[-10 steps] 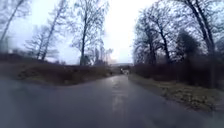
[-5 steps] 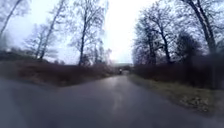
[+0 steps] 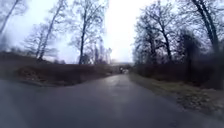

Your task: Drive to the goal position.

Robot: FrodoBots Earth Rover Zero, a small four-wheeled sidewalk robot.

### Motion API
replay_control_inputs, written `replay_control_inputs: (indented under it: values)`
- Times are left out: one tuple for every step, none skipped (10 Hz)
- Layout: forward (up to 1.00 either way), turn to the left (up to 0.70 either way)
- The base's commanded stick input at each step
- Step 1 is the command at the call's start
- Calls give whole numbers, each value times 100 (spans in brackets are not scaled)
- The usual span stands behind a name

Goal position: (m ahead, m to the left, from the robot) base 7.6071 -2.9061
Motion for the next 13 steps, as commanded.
replay_control_inputs:
  values:
    - [70,14]
    - [70,14]
    - [70,14]
    - [70,14]
    - [70,12]
    - [70,10]
    - [70,7]
    - [70,4]
    - [70,0]
    - [70,0]
    - [70,0]
    - [70,0]
    - [70,0]
